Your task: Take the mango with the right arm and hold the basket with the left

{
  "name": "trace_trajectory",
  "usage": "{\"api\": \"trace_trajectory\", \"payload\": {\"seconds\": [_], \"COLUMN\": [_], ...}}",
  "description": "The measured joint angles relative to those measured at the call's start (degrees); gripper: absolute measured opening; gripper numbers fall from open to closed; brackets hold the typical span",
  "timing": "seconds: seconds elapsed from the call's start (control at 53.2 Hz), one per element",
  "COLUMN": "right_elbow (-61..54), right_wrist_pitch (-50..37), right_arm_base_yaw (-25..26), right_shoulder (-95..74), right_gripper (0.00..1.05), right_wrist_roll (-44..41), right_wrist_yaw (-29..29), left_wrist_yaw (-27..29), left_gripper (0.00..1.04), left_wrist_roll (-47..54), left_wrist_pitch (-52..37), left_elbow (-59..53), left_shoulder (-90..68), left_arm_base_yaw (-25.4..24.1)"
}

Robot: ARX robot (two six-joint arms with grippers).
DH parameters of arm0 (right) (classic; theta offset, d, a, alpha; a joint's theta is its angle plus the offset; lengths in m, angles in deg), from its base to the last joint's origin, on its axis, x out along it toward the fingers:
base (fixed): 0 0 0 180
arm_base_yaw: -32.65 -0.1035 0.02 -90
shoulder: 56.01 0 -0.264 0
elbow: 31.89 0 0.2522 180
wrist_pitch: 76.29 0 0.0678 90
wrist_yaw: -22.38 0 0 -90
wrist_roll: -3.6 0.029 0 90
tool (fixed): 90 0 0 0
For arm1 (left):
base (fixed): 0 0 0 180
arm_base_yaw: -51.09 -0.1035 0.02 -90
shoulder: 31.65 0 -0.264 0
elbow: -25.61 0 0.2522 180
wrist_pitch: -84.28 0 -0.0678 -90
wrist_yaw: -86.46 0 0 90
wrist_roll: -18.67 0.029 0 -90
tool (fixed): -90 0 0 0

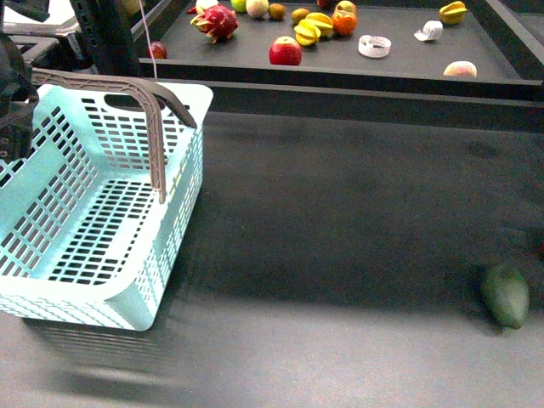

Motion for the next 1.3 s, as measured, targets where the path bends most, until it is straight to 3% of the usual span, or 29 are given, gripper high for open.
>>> {"api": "trace_trajectory", "payload": {"seconds": [0.301,0.489,0.564,0.865,0.94,1.015,1.128,1.298], "right_elbow": [0.0,0.0,0.0,0.0,0.0,0.0,0.0,0.0], "right_wrist_pitch": [0.0,0.0,0.0,0.0,0.0,0.0,0.0,0.0], "right_arm_base_yaw": [0.0,0.0,0.0,0.0,0.0,0.0,0.0,0.0], "right_shoulder": [0.0,0.0,0.0,0.0,0.0,0.0,0.0,0.0], "right_gripper": [0.97,0.97,0.97,0.97,0.97,0.97,0.97,0.97], "right_wrist_roll": [0.0,0.0,0.0,0.0,0.0,0.0,0.0,0.0], "right_wrist_yaw": [0.0,0.0,0.0,0.0,0.0,0.0,0.0,-0.1], "left_wrist_yaw": [-1.5,-2.4,-3.1,-4.4,-22.8,-33.7,-33.4,-31.2], "left_gripper": [0.99,0.99,0.99,0.98,0.84,0.70,0.47,0.14], "left_wrist_roll": [13.9,17.8,19.7,21.7,34.5,49.5,62.9,67.0], "left_wrist_pitch": [-9.6,-9.5,-4.5,-4.7,-17.8,-23.9,-22.7,-18.4], "left_elbow": [-14.1,-24.5,-26.1,-26.7,-30.7,-34.3,-38.5,-42.5], "left_shoulder": [12.4,23.7,27.6,28.3,26.9,29.0,35.5,43.5], "left_arm_base_yaw": [-6.4,-12.9,-14.9,-15.7,-17.6,-16.8,-14.6,-12.0]}}
